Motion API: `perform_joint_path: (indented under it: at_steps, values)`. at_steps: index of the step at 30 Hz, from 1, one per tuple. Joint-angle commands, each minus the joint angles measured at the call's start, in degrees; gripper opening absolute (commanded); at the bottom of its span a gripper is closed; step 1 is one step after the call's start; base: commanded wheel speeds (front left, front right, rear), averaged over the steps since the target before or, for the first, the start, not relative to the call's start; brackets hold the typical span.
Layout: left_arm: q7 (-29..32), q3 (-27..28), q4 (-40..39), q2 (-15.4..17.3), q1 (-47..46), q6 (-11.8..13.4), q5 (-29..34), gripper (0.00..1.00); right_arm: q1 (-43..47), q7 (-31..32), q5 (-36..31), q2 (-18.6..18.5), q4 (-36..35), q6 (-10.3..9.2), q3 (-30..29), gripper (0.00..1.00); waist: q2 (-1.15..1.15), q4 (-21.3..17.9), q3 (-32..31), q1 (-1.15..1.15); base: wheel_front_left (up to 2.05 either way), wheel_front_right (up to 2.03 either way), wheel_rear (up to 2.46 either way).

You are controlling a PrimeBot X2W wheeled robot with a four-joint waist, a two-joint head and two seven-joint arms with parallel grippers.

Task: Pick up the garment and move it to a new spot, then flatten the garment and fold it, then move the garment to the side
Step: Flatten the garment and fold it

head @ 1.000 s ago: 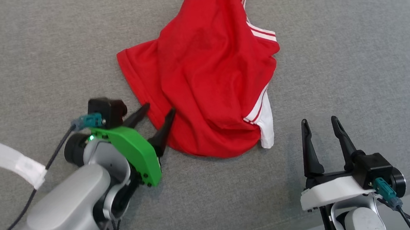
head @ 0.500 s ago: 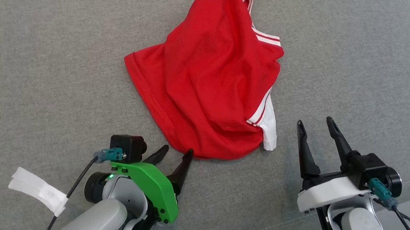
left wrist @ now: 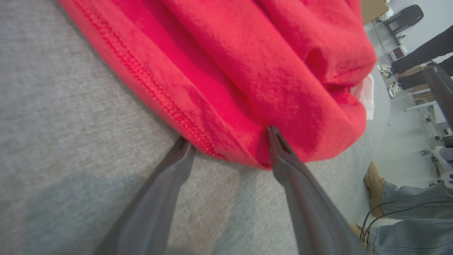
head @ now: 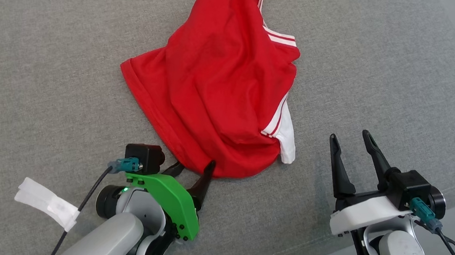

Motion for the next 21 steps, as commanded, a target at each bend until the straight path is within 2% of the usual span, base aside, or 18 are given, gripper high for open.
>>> perform_joint_path:
  at_steps: [1, 2, 4, 15, 19, 21]
  values:
    - [1.1, -0.7, 1.5, 0.2, 0.4, 0.0, 0.3, 1.0, 0.4, -0.2, 0.2, -0.1, -0.1, -0.02, 0.0, 1.0, 0.0, -0.1, 0.1, 0.0, 0.0, 0.0, 0.0]
    - [1.5, -0.8, 2.0, -0.1, 0.5, -0.2, -0.3, 0.85, 0.4, -0.2, 0.2, -0.1, -0.1, -0.02, 0.0, 1.0, 0.0, -0.1, 0.1, 0.0, 0.0, 0.0, 0.0]
    - [1.9, -0.9, 2.7, -0.3, 0.5, -0.4, -0.8, 0.0, 0.3, -0.2, 0.4, -0.1, -0.1, -0.02, 0.0, 1.0, 0.0, 0.0, 0.2, 0.0, 0.0, 0.0, 0.0]
    - [2.6, -0.1, 1.6, -1.5, -0.3, -3.4, -3.6, 0.0, 0.1, -0.2, 0.5, -0.1, 0.0, -0.02, -0.2, 1.0, 0.0, 0.8, 0.1, 0.0, 0.0, 0.0, 0.0]
    - [2.3, 2.0, -5.5, 0.6, 0.1, -5.4, -5.5, 0.0, 0.8, -0.2, 0.2, -0.1, -0.1, -0.02, -0.8, 1.0, 0.0, 1.6, -0.3, 0.0, 0.0, 0.0, 0.0]
    - [2.8, 3.5, -10.8, 3.0, 0.7, -6.1, -6.7, 0.0, 1.1, -0.2, 0.0, -0.1, -0.2, -0.02, -1.1, 1.0, 0.0, 2.1, -0.6, 0.0, 0.0, 0.0, 0.0]
